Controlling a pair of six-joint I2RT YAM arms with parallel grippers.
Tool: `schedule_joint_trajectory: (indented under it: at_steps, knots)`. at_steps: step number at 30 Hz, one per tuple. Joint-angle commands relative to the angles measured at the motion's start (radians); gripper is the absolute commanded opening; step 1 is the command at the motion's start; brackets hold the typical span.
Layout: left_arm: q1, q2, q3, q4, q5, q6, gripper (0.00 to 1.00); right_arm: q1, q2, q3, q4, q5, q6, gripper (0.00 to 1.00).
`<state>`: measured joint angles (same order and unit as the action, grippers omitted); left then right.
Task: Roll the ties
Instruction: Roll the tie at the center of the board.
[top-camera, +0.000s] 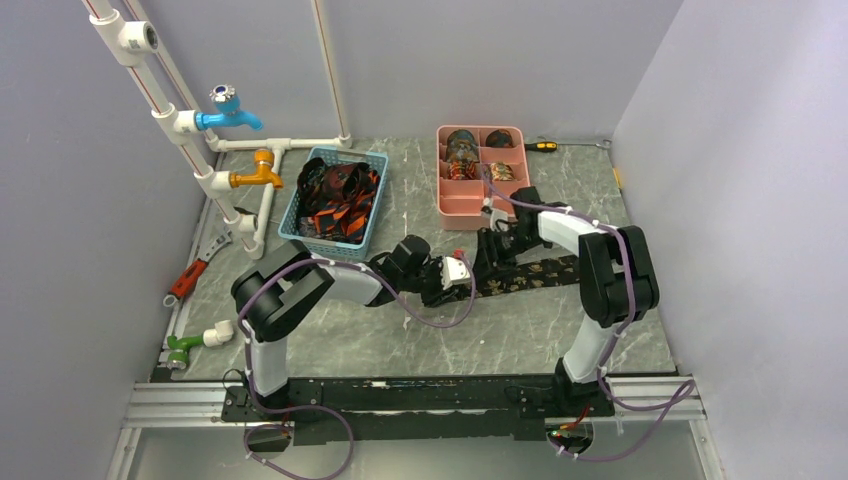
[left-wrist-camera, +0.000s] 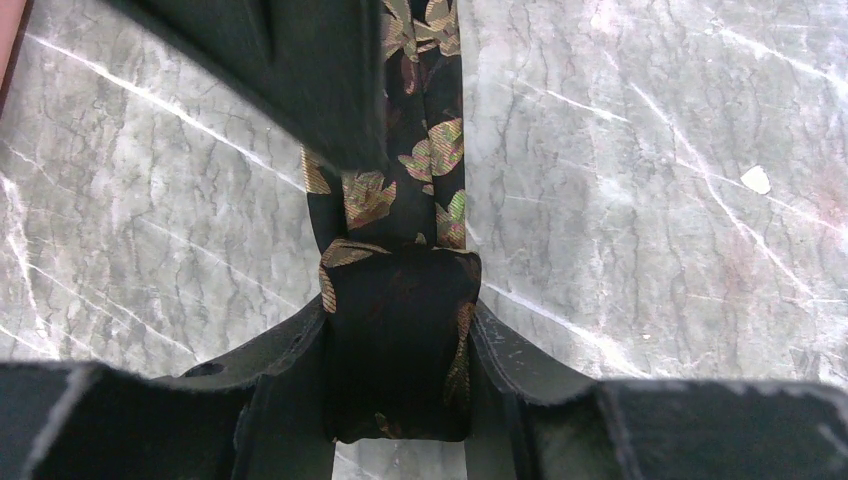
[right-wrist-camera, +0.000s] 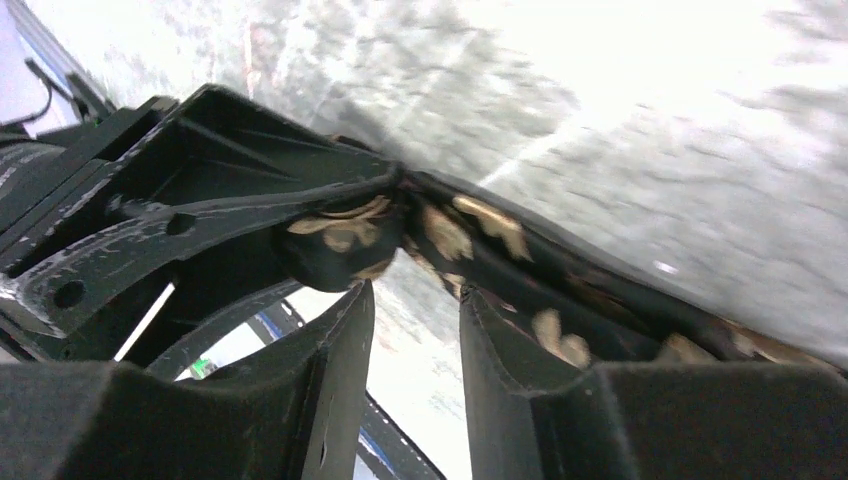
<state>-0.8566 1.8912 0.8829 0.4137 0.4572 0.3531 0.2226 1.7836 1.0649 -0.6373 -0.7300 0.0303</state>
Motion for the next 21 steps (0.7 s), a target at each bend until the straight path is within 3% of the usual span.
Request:
schedule_joint_trajectory:
  at_steps: [1, 6, 11, 21]
  knots:
    - [-0.005, 0.011, -0.042, -0.191, -0.032, 0.063, 0.29, -0.124, -0.007, 0.006, -0.023, 0.036, -0.011, 0.37]
    - [0.004, 0.007, -0.05, -0.26, -0.02, 0.145, 0.29, -0.291, -0.061, 0.088, -0.126, 0.096, -0.102, 0.35]
    - [0.013, -0.002, -0.062, -0.29, -0.005, 0.194, 0.3, -0.419, -0.03, 0.155, -0.22, 0.342, -0.243, 0.31]
    - [0.046, 0.004, -0.027, -0.342, 0.026, 0.247, 0.3, -0.482, 0.09, 0.078, -0.233, 0.544, -0.371, 0.26]
